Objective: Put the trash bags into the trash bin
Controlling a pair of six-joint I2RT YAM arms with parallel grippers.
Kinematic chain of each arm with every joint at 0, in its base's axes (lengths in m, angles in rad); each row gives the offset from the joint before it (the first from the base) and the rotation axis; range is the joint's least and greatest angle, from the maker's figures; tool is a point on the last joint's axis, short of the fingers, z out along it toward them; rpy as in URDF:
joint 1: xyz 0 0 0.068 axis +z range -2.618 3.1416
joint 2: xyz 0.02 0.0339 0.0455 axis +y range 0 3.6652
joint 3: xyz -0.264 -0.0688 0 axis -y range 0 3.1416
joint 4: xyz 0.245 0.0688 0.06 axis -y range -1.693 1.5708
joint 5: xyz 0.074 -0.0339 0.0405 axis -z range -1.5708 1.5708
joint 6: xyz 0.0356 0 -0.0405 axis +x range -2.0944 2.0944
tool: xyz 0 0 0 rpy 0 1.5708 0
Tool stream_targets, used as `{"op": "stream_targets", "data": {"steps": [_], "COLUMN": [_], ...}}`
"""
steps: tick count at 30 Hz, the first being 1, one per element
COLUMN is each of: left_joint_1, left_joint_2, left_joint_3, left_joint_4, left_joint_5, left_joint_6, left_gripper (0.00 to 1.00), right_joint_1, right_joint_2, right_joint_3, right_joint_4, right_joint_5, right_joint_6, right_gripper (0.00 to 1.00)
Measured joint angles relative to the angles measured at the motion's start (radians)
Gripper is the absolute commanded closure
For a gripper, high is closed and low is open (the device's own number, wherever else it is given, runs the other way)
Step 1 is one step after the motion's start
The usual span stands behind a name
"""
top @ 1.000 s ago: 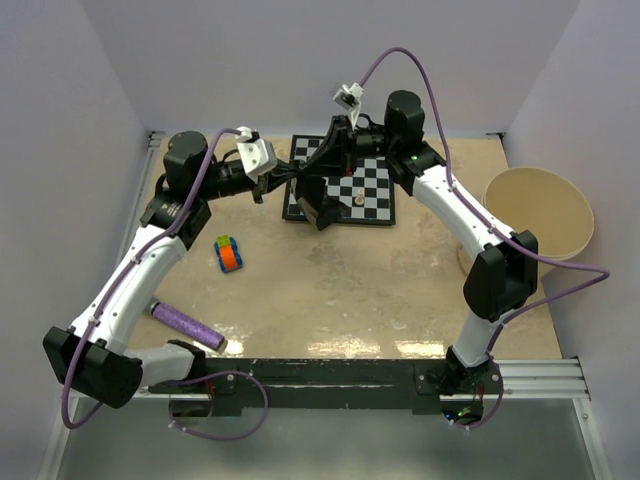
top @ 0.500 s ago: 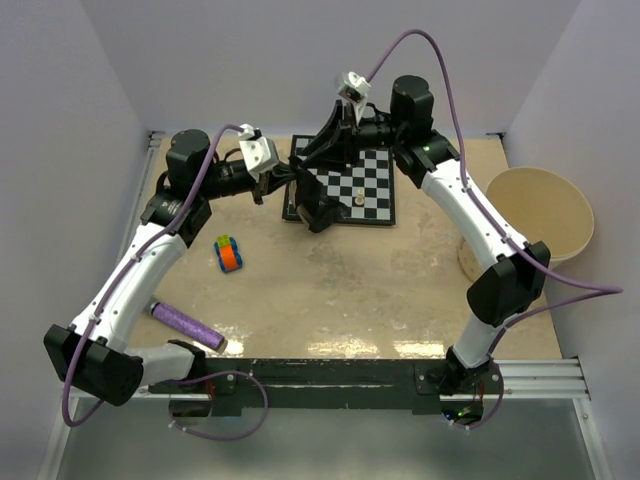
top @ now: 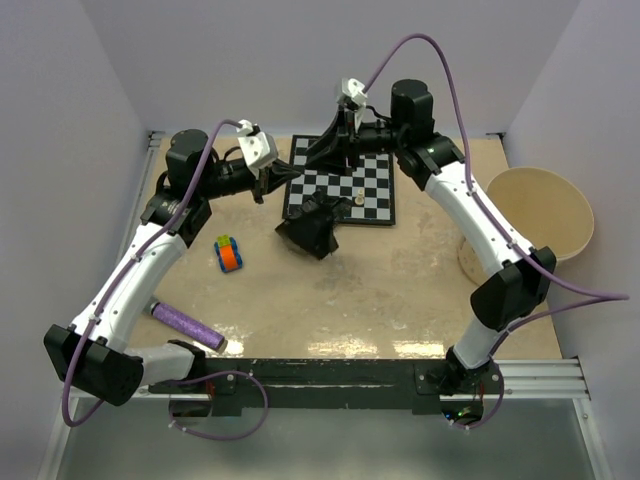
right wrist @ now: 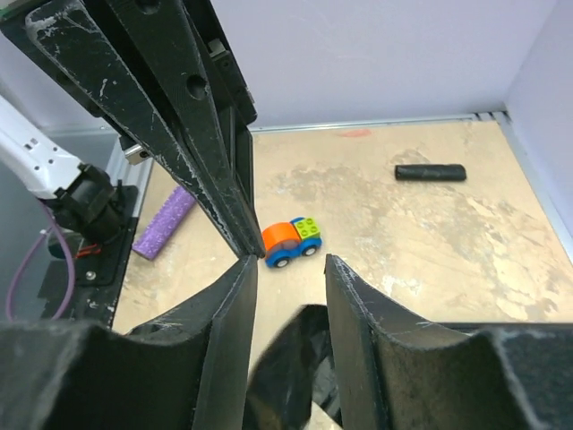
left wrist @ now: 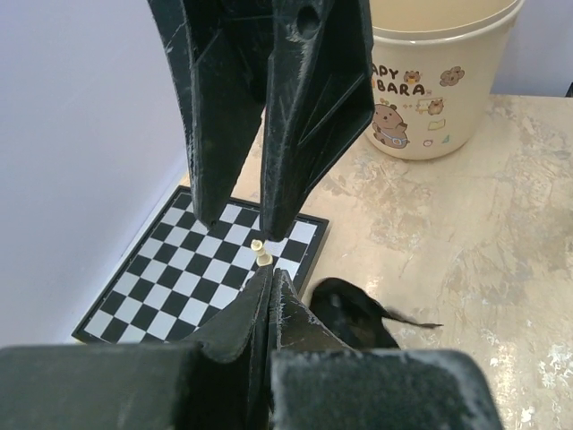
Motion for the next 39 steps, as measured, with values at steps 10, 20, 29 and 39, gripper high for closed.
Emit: {"op": "stream_targets", "data": {"steps": [10, 20, 29, 39], "left_joint_1": [0.0, -0.034, -0.218, -0.261], "left_joint_2": [-0.009, -0.051, 0.131, 0.287], "left_joint_3": [-0.027, -0.284, -0.396, -0.463], "left_joint_4": [-0.079, -0.463, -0.48, -0.32], "left_joint_5": [-0.035, -0.023, -0.057, -0.173], "left_joint_6": [0.079, 0.507, 0.772, 0.843], "left_gripper": [0.9, 0.54, 0.32, 0.32], "right_joint_1": [-0.013, -0.019, -0.024, -0.055], "right_joint_2": [-0.103, -0.13, -0.146, -0.262], "right_joint_3": [-0.077, -0.445, -0.489, -0.503], "right_joint_4": [-0.116, -0.275, -0.224, -0.213], "right_joint_5": [0.136, 0.307, 0.393, 0.418], "right_joint_6": [-0.151, -0.291, -0.207, -0.191], "right_gripper": [0.66, 0.57, 0.53, 0.52]}}
